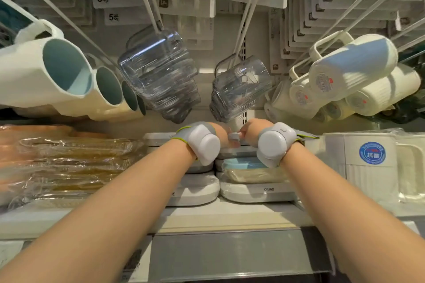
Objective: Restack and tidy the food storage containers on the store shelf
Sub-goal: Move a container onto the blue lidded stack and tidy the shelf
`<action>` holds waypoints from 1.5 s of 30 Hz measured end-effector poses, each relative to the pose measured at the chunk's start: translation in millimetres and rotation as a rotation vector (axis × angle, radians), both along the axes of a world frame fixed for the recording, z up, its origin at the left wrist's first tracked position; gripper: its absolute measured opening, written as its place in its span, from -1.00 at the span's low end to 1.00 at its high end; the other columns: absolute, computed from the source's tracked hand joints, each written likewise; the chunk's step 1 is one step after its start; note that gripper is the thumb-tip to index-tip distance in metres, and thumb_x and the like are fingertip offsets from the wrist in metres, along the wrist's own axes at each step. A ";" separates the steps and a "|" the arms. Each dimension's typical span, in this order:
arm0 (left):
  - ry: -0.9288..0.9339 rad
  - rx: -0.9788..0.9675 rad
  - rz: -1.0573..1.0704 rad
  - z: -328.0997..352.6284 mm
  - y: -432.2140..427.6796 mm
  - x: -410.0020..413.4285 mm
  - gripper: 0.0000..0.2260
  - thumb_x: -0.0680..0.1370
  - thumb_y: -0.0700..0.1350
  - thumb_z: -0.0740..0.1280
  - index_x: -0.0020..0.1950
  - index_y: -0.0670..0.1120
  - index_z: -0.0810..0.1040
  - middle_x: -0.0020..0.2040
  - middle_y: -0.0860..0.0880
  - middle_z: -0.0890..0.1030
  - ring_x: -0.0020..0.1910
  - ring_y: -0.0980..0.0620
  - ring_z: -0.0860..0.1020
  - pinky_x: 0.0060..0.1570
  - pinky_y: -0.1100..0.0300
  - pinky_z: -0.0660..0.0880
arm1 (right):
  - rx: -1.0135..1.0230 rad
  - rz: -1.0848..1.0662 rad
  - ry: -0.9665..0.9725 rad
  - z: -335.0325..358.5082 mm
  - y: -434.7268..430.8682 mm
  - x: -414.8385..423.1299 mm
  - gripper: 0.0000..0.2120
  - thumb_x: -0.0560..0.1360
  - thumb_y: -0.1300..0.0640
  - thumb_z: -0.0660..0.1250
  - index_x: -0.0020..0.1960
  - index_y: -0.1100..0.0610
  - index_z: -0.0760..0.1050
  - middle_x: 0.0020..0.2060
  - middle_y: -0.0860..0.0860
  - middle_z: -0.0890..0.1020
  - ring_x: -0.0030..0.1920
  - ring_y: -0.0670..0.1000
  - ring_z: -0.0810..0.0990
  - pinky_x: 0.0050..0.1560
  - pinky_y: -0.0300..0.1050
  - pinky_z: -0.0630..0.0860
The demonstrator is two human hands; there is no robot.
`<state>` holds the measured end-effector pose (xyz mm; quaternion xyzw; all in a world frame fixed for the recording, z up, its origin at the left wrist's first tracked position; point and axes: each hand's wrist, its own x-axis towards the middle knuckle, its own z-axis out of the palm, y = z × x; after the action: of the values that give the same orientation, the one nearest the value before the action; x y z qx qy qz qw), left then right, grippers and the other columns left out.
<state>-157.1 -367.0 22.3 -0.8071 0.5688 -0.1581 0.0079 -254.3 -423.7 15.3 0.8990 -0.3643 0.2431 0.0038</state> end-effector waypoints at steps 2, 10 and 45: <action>0.020 0.007 0.012 1.9 8.8 -0.7 -0.54 0.59 0.08 0.15 0.38 -0.18 0.38 0.35 -0.16 0.47 0.13 -0.09 0.45 0.25 0.13 0.31 | 0.002 -0.013 0.017 0.8 6.1 -2.0 -0.66 0.56 0.16 0.17 0.28 0.24 0.50 0.25 0.18 0.56 0.19 0.18 0.55 0.02 -0.09 0.47; 0.083 0.009 -0.245 7.8 67.0 -32.2 -0.47 0.53 0.16 0.22 0.45 -0.01 0.29 0.40 0.00 0.42 0.31 0.03 0.42 0.34 0.21 0.26 | -0.039 -0.179 -0.025 4.0 25.9 -35.6 -0.91 0.49 0.14 0.26 -0.16 0.15 0.44 -0.18 0.09 0.49 -0.14 0.13 0.47 -0.15 -0.13 0.39; 0.211 -0.527 -0.245 9.2 311.1 106.7 -0.67 0.37 0.25 0.37 -0.04 0.05 0.63 -0.11 0.02 0.66 -0.09 0.09 0.59 -0.06 0.16 0.50 | 0.075 0.308 -0.510 14.0 248.4 65.5 -0.38 0.52 -0.27 0.02 -0.01 0.17 0.66 -0.09 0.09 0.62 -0.09 0.08 0.53 -0.06 -0.14 0.36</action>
<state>-50.4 -55.9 31.4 -0.7188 0.5990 -0.2150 -0.2799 -188.8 -175.3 29.2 0.8531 -0.2215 0.4451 -0.1581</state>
